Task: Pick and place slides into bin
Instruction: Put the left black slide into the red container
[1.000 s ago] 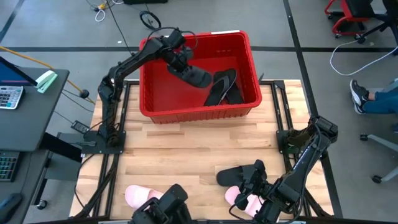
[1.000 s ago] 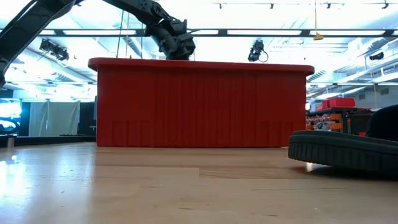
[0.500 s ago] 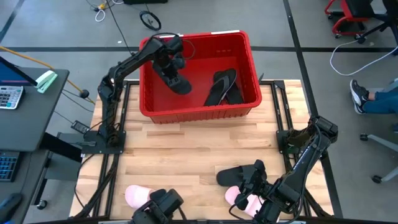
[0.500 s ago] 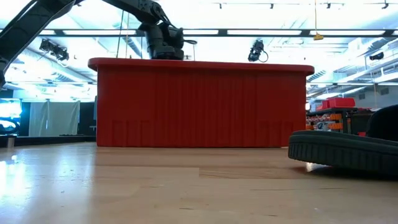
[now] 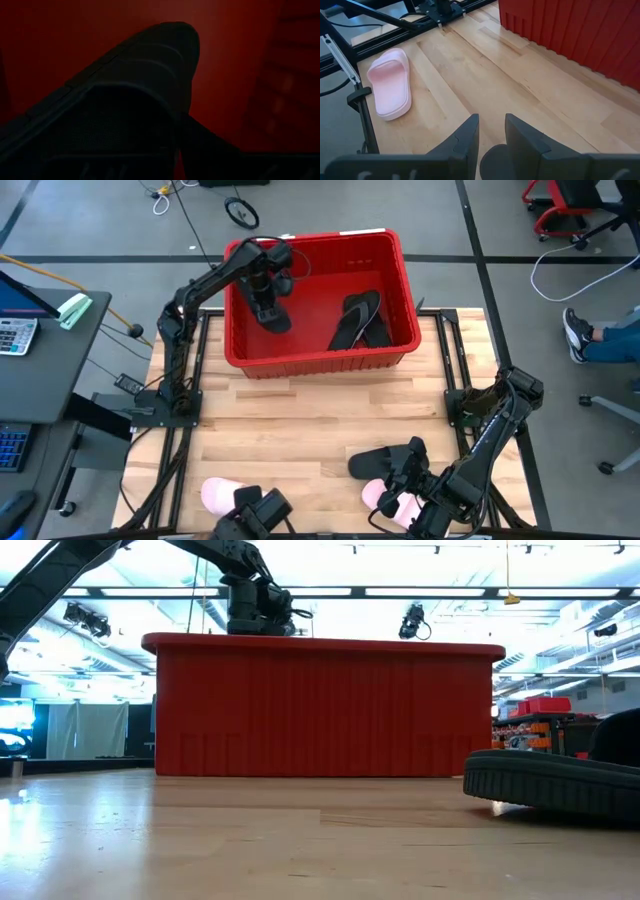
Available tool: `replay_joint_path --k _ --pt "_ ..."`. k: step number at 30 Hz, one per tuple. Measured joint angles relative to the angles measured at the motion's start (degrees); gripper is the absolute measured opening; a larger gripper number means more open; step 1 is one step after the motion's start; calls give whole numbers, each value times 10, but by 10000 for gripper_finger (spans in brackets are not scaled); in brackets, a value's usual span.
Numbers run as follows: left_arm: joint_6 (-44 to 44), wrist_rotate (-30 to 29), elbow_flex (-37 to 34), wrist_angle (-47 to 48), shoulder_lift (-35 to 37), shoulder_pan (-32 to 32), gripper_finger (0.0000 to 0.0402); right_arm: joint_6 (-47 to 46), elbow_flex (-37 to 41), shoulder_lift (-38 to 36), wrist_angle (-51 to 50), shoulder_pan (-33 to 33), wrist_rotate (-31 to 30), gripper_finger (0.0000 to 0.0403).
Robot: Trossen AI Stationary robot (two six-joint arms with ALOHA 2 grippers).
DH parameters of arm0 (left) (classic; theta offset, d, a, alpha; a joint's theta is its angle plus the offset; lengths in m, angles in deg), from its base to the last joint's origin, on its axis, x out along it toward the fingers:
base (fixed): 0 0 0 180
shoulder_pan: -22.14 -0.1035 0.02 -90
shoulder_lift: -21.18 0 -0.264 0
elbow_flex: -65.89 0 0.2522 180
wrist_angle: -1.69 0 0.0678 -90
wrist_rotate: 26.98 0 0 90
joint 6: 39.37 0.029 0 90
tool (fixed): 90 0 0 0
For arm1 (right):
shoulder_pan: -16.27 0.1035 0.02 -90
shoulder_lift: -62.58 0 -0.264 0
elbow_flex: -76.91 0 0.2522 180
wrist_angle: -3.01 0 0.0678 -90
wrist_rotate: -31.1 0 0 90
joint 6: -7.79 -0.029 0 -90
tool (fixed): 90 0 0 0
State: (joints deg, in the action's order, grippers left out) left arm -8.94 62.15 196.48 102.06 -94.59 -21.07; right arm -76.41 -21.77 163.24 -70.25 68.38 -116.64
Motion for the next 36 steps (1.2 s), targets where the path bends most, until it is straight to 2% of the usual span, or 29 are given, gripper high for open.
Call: replay_joint_path --k 11,17,25,36 --pt "150 0 0 0 -1 21 10 0 0 0 0 0 0 100" --pt "152 0 -12 -5 -1 24 10 0 0 0 0 0 0 100" --pt "168 -8 -100 -56 -2 26 10 0 0 0 0 0 0 100" --pt "164 -19 -164 -108 0 25 10 -1 0 0 0 0 0 100"
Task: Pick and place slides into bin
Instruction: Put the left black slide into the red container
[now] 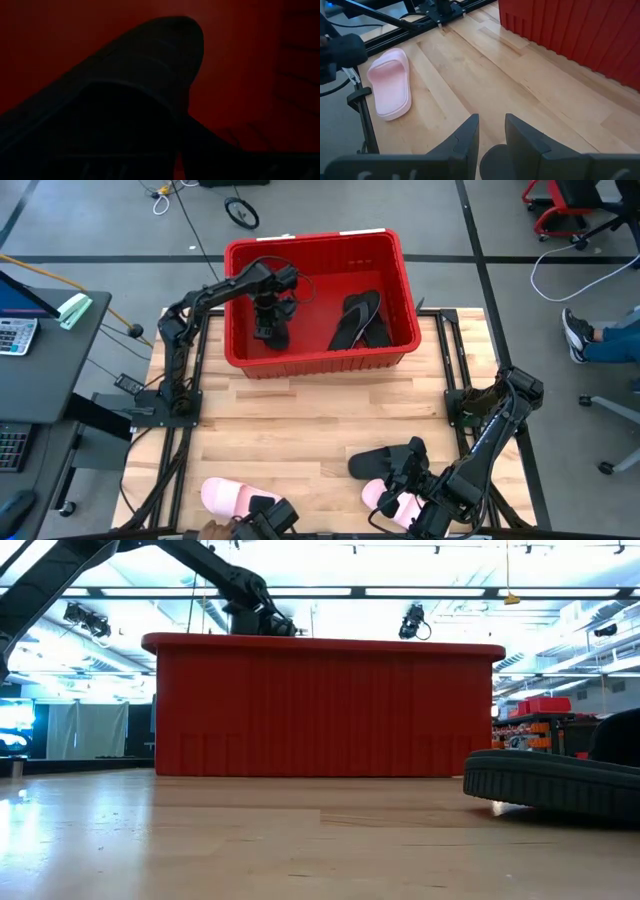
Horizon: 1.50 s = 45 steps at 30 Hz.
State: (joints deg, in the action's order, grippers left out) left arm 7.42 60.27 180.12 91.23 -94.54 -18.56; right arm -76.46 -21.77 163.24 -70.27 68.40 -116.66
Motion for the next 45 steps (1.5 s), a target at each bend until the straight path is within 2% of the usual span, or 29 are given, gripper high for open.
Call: replay_joint_path --k 11,25,33,39,45 --pt "-43 2 -21 -9 1 0 11 0 0 0 0 0 0 100" --pt "-89 1 -24 -30 -3 0 47 0 0 0 0 0 0 100" --pt "-98 -72 -24 -28 -3 1 100 0 0 0 0 0 0 100" --pt "-101 -78 -24 -15 -3 0 145 0 0 0 0 0 0 100" --pt "-101 -77 -24 10 -3 0 165 0 0 0 0 0 0 100"
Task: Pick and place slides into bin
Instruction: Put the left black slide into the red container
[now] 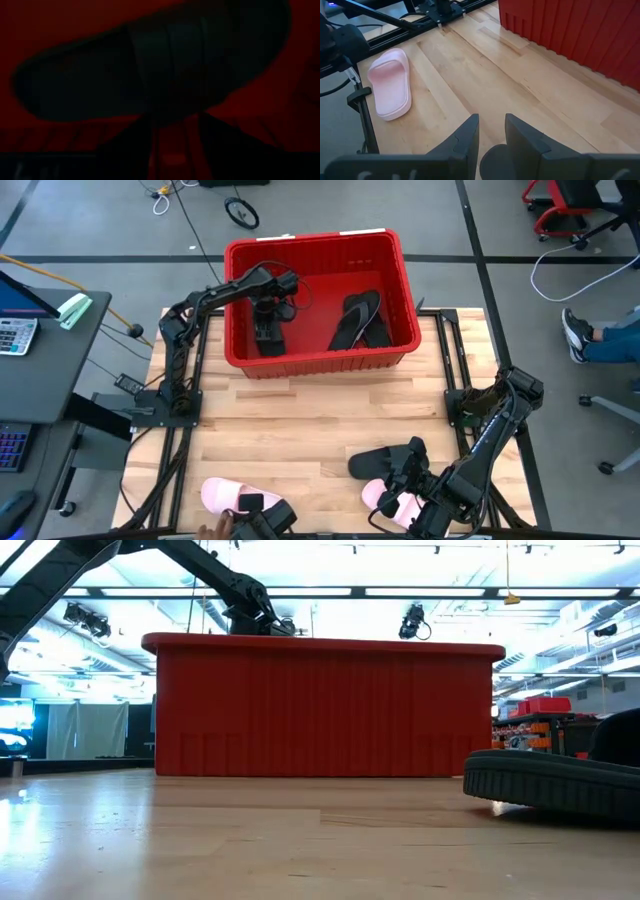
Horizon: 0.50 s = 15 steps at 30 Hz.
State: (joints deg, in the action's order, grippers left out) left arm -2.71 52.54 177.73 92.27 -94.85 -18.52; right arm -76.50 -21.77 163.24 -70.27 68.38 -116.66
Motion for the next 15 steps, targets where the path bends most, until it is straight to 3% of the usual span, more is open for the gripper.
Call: replay_joint_path --k 15 --pt "0 -4 1 15 1 0 149 0 0 0 0 0 0 100"
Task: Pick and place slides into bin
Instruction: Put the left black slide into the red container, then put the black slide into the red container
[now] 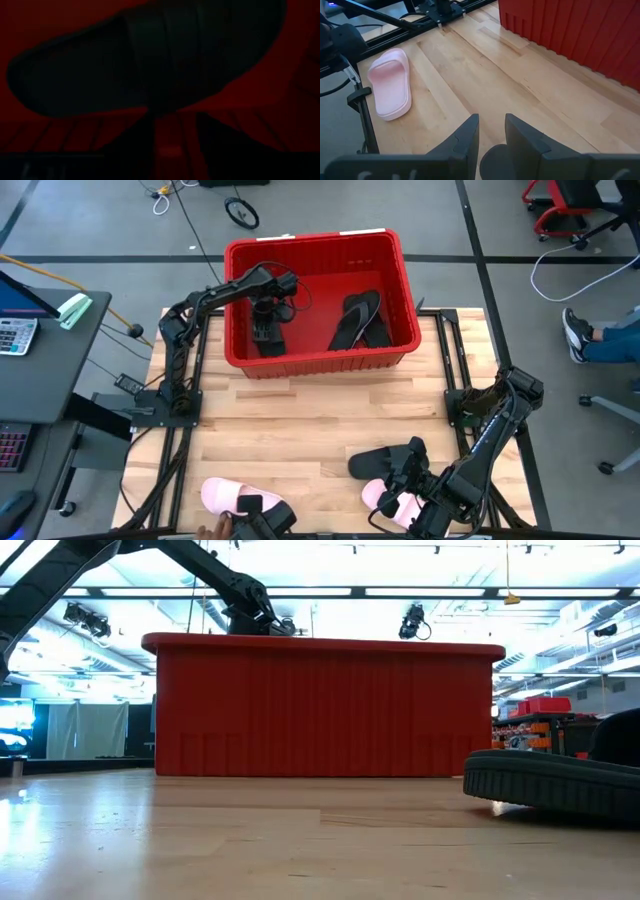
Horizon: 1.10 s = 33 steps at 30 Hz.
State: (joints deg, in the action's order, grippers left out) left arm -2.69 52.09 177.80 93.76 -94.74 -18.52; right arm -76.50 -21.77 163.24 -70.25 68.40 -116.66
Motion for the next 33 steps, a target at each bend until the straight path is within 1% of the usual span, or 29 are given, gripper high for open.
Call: replay_joint_path --k 5,10,13,17,18,20,26,30,33 --pt "0 -21 0 0 0 4 158 0 0 0 0 0 0 100" --pt "-4 -29 1 3 0 13 159 0 0 0 0 0 0 100" --pt "-13 -63 1 6 0 20 155 0 0 0 0 0 0 100" --pt "-18 -139 1 11 0 31 147 0 0 0 0 0 0 100" --pt "-18 -151 1 11 0 33 146 0 0 0 0 0 0 100" --pt "-22 -156 9 11 0 34 142 0 0 0 0 0 0 100" --pt "-35 -156 60 23 1 34 138 0 0 0 0 0 0 100" --pt "-36 -156 113 50 1 34 143 0 0 0 0 0 0 100" --pt "-53 -156 163 56 1 34 147 0 0 0 0 0 0 100"
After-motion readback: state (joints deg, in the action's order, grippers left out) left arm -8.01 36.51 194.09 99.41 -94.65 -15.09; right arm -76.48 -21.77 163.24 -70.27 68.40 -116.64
